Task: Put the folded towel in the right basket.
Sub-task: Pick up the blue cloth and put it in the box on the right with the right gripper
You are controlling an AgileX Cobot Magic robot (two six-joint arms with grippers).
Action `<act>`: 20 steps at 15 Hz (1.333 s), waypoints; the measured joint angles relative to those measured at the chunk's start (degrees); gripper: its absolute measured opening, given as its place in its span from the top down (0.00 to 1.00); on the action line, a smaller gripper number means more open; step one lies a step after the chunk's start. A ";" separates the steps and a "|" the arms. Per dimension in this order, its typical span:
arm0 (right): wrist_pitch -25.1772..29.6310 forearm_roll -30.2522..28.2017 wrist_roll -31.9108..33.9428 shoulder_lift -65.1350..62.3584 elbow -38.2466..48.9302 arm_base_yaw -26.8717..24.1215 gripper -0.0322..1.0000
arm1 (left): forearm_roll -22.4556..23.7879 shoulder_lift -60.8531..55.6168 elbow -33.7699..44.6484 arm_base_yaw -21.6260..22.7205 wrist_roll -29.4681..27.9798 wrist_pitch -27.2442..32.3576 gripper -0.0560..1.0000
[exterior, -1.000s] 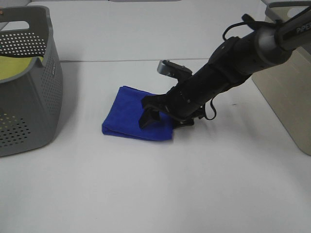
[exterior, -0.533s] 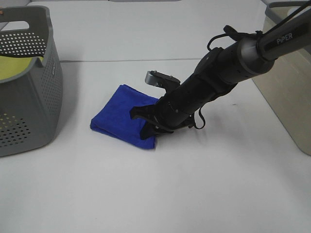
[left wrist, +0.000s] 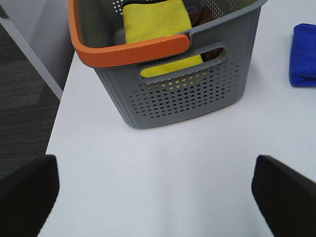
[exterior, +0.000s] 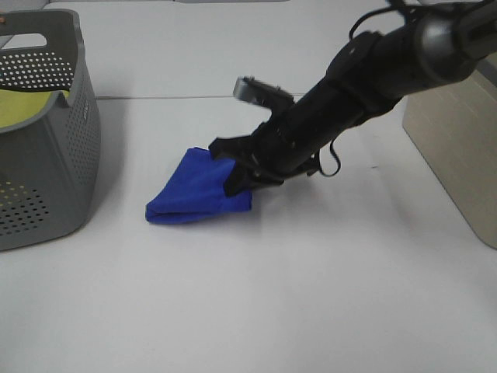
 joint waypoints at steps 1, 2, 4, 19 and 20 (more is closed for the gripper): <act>0.57 -0.86 0.00 -3.09 -0.86 -1.15 0.88 | 0.00 0.00 0.00 0.00 0.00 0.00 0.01; 1.78 -1.89 0.06 -6.47 -1.95 -2.81 0.88 | 0.00 0.00 0.00 0.00 0.00 0.00 0.01; 3.72 -2.64 0.06 -13.01 -4.64 -6.70 0.88 | 0.00 0.00 0.00 0.00 0.00 0.00 0.01; 6.25 -9.11 10.43 -26.24 -12.89 -49.39 0.88 | 0.00 0.00 0.00 0.00 0.00 0.00 0.01; 5.84 -13.64 10.49 -26.36 -10.20 -49.56 0.88 | 0.00 0.00 0.00 0.00 0.00 0.00 0.01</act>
